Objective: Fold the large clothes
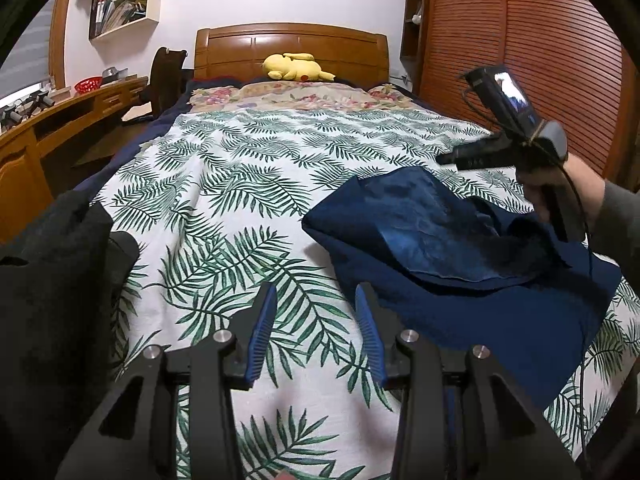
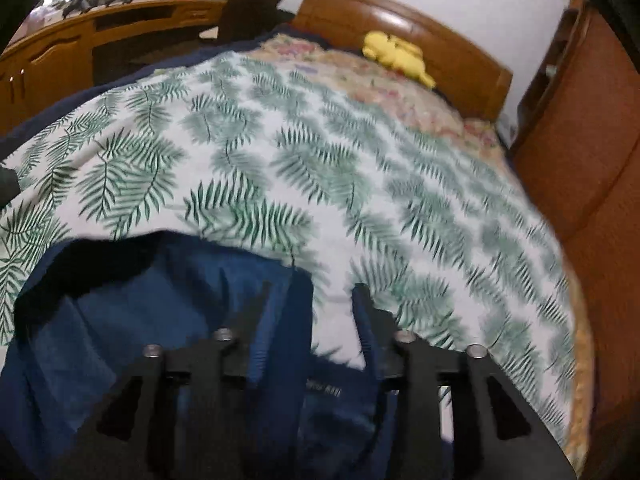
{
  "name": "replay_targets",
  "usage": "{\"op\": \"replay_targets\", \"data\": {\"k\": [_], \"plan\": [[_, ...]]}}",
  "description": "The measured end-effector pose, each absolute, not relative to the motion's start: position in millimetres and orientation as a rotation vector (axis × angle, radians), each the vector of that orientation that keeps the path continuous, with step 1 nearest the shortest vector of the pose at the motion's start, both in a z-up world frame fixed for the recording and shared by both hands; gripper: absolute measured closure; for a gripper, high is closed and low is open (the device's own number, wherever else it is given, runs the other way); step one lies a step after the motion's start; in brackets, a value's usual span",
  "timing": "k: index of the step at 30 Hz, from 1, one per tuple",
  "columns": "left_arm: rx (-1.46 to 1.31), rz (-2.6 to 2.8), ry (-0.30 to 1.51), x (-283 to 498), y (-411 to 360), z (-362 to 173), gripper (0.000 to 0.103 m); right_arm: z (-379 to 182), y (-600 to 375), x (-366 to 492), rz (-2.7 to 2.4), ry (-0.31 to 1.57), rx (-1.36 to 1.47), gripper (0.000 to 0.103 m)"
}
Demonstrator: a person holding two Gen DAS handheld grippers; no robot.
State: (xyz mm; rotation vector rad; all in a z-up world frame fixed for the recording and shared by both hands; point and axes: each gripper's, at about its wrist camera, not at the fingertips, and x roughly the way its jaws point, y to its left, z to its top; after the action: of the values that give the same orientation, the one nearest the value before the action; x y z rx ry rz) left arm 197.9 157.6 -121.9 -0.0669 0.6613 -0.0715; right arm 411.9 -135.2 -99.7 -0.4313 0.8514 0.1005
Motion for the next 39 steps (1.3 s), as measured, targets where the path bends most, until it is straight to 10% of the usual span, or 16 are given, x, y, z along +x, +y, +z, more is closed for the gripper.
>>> {"op": "replay_targets", "data": {"k": [8,11,20,25,39], "plan": [[-0.06,-0.086,0.676,202,150,-126,0.063,-153,-171,421,0.103,1.054,-0.259,0.065],[-0.06,-0.088,0.683,205,150,-127,0.063,-153,-171,416,0.194,1.062,-0.168,0.101],[-0.071,-0.112,0.664,207,143,-121,0.063,-100,-162,388,0.045,0.827,-0.296,0.102],[-0.07,-0.132,0.652,209,133,-114,0.062,-85,-177,384,0.051,0.832,-0.284,0.06],[-0.012,-0.211,0.65,212,81,-108,0.062,-90,-241,257,0.107,0.937,-0.32,0.058]]}}
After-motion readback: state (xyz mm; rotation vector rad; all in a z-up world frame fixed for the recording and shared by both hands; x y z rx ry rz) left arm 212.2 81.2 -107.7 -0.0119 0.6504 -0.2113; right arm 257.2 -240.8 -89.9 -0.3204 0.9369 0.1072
